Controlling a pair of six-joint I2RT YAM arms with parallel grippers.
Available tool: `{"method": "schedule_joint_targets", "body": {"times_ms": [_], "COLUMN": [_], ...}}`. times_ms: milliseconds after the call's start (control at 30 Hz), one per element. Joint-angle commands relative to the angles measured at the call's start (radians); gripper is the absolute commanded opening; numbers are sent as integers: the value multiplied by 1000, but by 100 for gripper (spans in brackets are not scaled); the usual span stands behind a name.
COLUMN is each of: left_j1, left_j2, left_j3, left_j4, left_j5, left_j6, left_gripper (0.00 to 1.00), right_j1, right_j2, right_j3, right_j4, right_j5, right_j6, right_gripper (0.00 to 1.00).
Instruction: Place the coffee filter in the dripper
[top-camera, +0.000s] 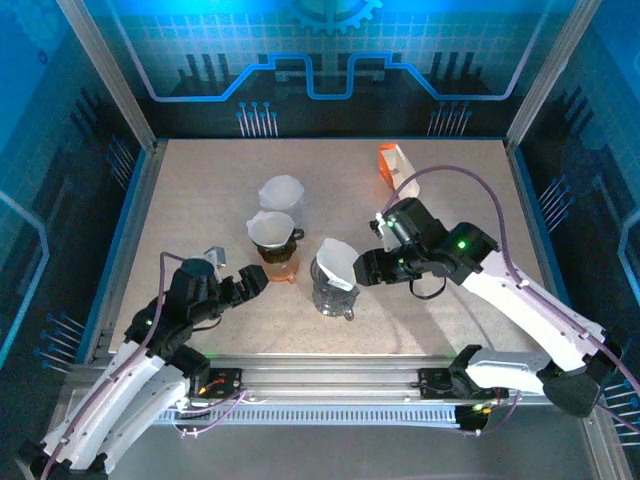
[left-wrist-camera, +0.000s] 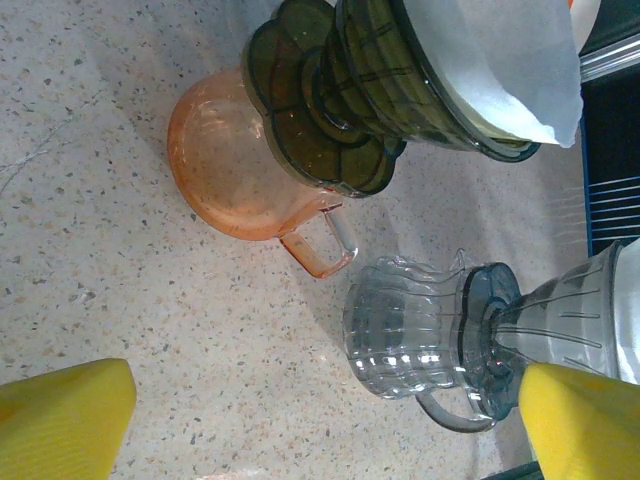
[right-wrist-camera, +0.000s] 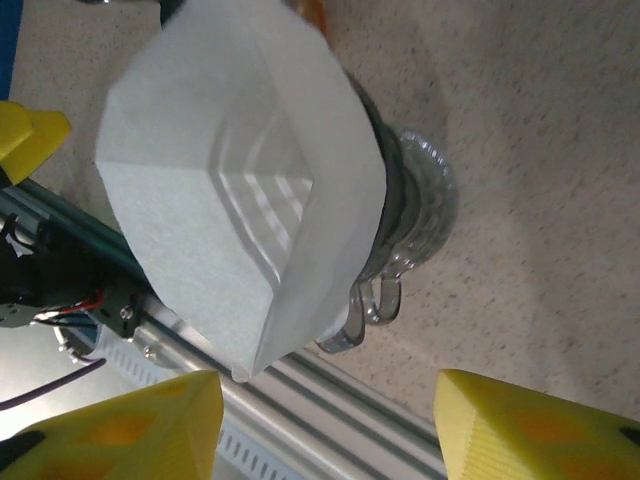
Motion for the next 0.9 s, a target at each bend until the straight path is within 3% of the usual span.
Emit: {"method": "schedule_joint_targets", "body": {"times_ms": [0,200,467,867], "left_j1": [10,9,9,8], "left_j2": [20,127,184,297], "left_j3": [50,110,166,208], "left_j4": [10,61,85,214], "left_j5": [35,118,153,272], "left_j6": [35,56,63,28], "left_gripper": [99,93,86,62], "right_j1": [9,23,115,187], "right_j2": [-6,75,158,242], "right_j3": [50,93,123,102], "right_j4": [-9,85,169,206], "right_j5": [90,60,-13,-25], "right_j6": [-125,-276,-345,-359], "right_gripper": [59,54,43,7]}}
